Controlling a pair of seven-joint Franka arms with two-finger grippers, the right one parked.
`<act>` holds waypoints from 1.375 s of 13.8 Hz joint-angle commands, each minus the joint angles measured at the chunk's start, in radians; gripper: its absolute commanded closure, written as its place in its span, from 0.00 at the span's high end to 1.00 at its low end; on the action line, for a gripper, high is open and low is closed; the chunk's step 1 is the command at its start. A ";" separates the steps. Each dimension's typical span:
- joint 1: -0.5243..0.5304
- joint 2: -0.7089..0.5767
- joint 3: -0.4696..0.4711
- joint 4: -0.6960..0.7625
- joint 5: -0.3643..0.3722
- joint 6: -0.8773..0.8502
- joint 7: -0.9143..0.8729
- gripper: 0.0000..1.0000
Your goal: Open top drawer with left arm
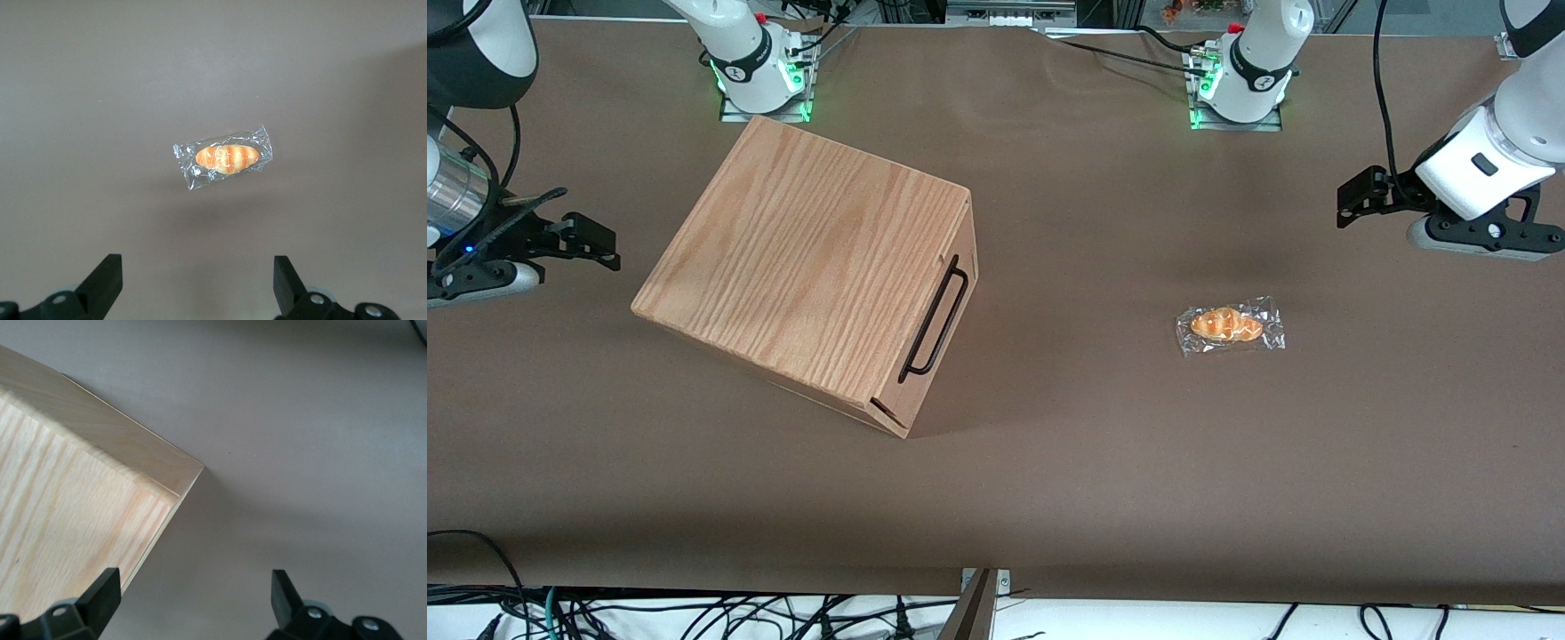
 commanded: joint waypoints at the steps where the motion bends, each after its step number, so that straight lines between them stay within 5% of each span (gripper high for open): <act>1: 0.015 0.013 -0.012 0.034 -0.001 -0.024 0.000 1.00; 19: 0.015 0.032 -0.015 0.037 -0.001 -0.057 0.001 1.00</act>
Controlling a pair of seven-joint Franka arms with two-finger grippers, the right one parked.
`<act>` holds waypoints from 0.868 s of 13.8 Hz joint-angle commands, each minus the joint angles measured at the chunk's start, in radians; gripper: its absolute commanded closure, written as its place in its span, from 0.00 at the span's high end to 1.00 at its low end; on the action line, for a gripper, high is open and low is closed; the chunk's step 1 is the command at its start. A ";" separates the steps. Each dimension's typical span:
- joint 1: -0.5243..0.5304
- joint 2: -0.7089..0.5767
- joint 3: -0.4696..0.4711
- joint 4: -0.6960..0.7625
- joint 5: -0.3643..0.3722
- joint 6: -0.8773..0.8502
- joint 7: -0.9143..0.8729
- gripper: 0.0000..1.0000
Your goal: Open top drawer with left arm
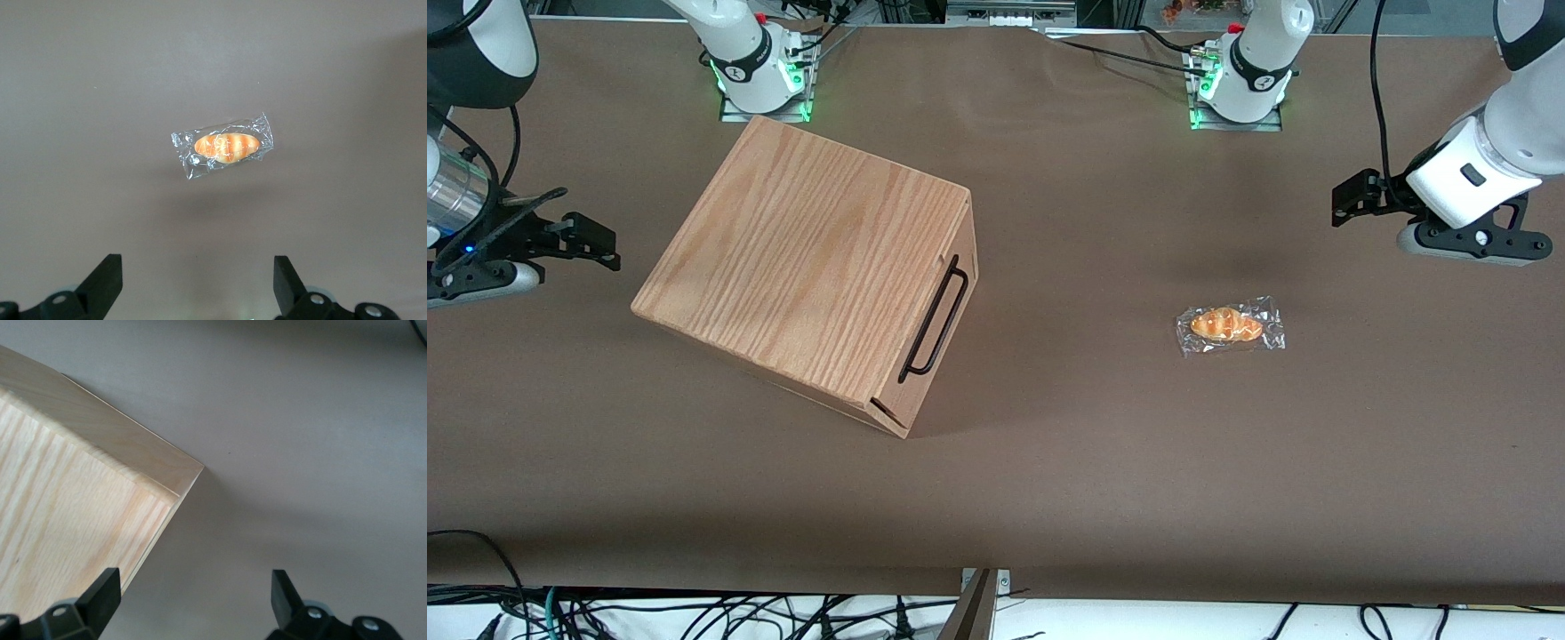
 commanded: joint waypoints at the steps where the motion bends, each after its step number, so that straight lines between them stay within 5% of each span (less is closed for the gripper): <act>1: 0.011 0.016 -0.012 0.034 -0.001 -0.024 0.004 1.00; 12: -0.018 0.034 -0.019 0.037 -0.045 -0.019 0.002 1.00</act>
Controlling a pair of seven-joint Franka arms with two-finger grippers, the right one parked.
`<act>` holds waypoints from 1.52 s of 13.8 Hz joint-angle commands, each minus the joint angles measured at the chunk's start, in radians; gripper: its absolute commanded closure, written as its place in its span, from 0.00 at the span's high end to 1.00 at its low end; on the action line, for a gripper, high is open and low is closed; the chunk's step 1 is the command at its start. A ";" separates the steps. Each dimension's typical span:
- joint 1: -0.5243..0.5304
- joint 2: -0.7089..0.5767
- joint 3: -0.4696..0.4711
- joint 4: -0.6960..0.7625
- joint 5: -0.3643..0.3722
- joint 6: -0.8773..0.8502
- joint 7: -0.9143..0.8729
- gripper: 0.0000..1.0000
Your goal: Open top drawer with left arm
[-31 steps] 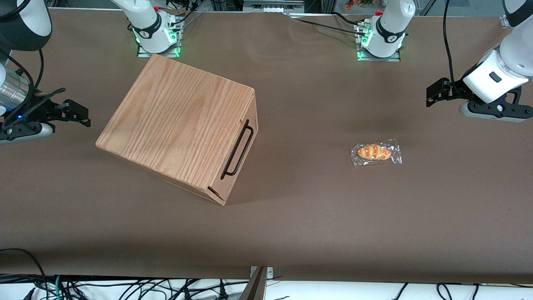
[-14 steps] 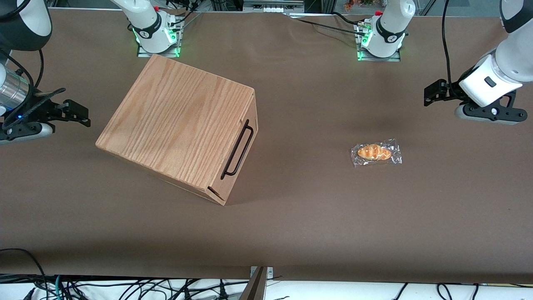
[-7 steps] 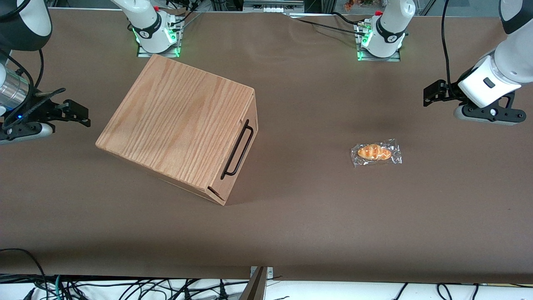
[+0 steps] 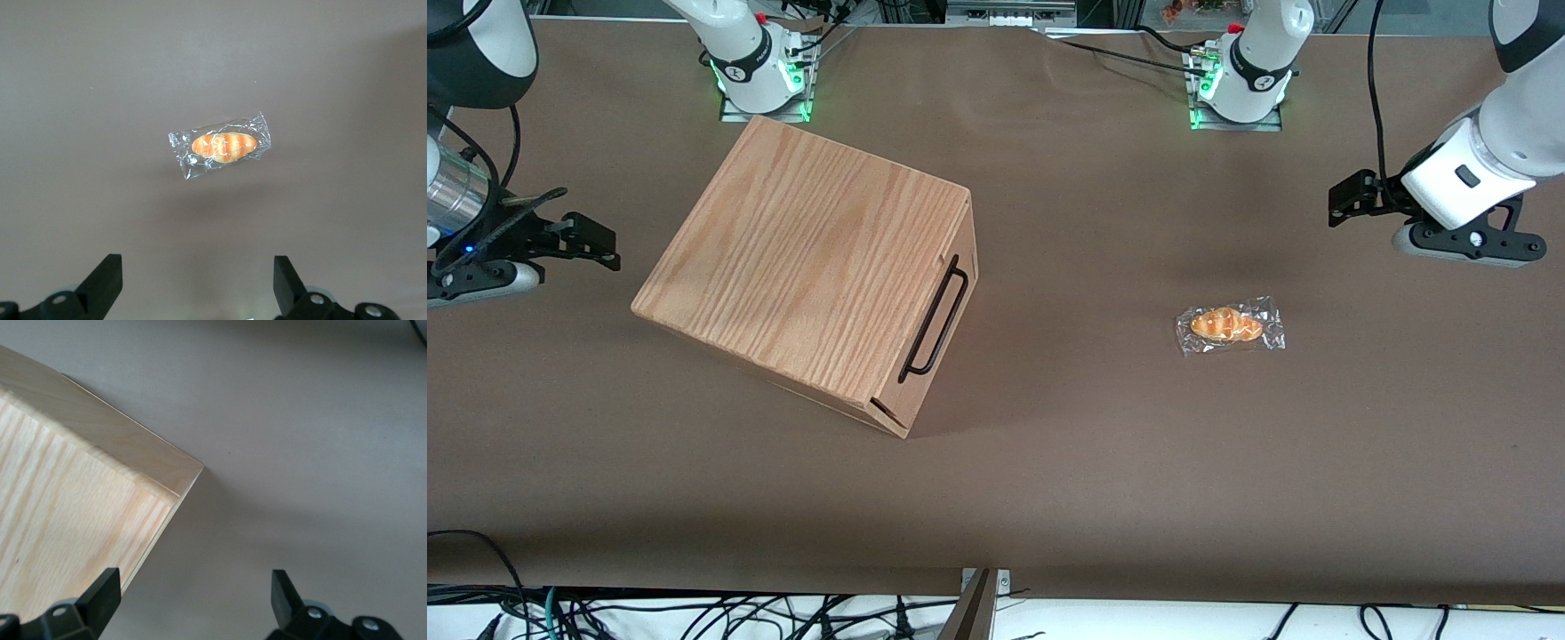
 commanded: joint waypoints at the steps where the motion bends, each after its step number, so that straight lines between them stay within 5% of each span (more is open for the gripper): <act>1: -0.026 0.046 -0.008 0.038 -0.092 -0.016 0.000 1.00; 7: -0.168 0.330 -0.014 0.314 -0.275 -0.007 -0.018 1.00; 10: -0.253 0.457 -0.016 0.460 -0.286 0.056 -0.119 1.00; 16: -0.441 0.586 -0.014 0.468 -0.286 0.464 -0.309 1.00; 21: -0.520 0.652 -0.013 0.466 -0.286 0.585 -0.323 1.00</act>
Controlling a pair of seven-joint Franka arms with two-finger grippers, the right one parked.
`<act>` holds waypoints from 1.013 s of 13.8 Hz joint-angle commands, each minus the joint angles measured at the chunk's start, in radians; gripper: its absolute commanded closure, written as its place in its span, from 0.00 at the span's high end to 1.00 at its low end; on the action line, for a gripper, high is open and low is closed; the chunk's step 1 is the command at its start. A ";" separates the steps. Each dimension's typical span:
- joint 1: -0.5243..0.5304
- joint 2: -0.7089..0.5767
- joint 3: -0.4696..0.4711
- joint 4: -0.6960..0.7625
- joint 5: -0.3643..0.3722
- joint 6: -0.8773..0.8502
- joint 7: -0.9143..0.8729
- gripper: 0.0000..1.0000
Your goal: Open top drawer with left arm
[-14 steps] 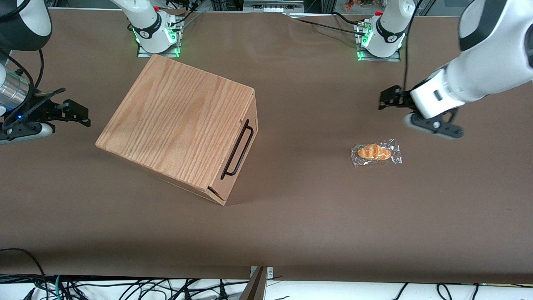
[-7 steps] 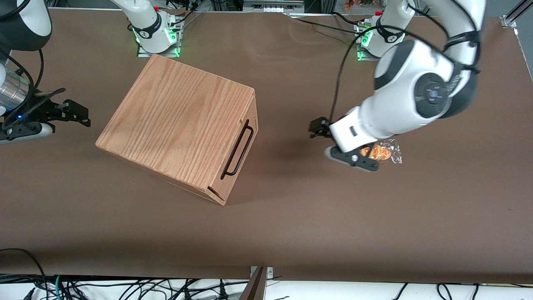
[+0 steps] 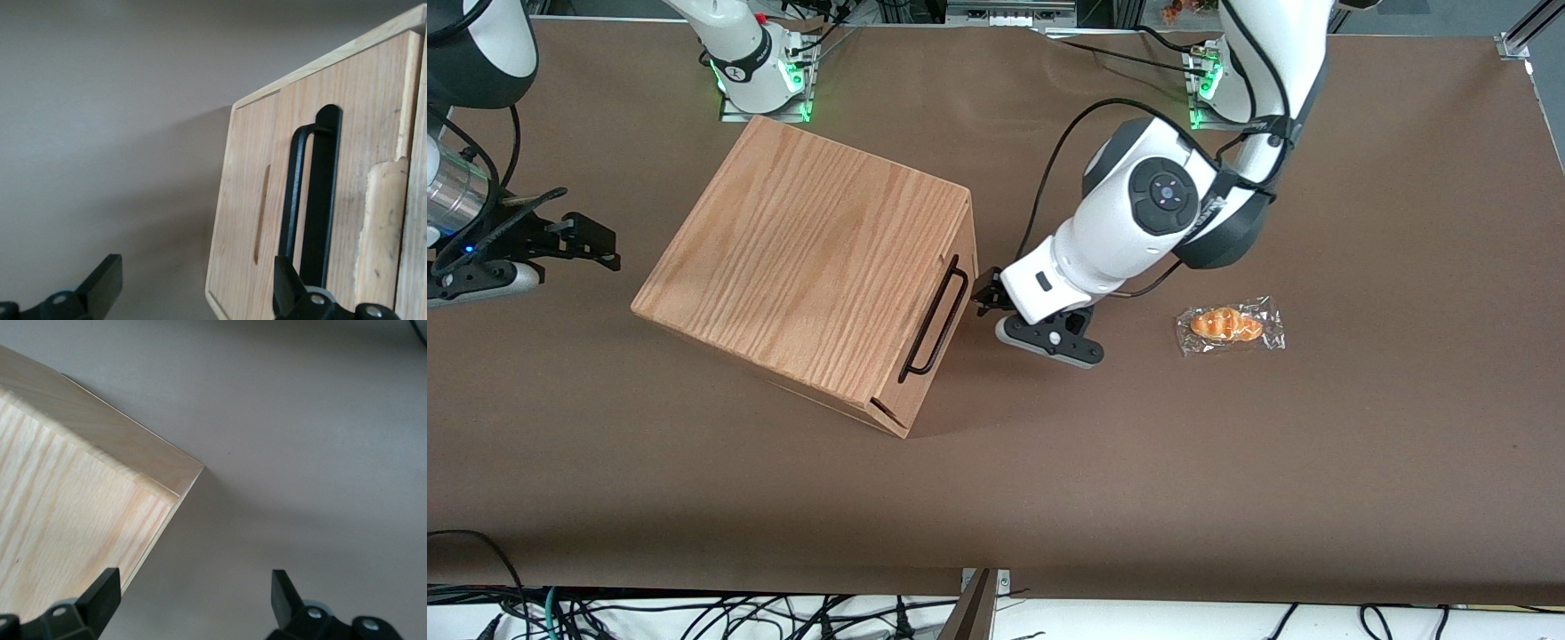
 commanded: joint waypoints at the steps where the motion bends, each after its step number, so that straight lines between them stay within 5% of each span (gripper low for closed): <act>1: -0.039 0.053 0.013 0.045 -0.017 0.060 -0.010 1.00; 14: -0.079 0.103 0.013 0.019 -0.026 0.163 0.004 1.00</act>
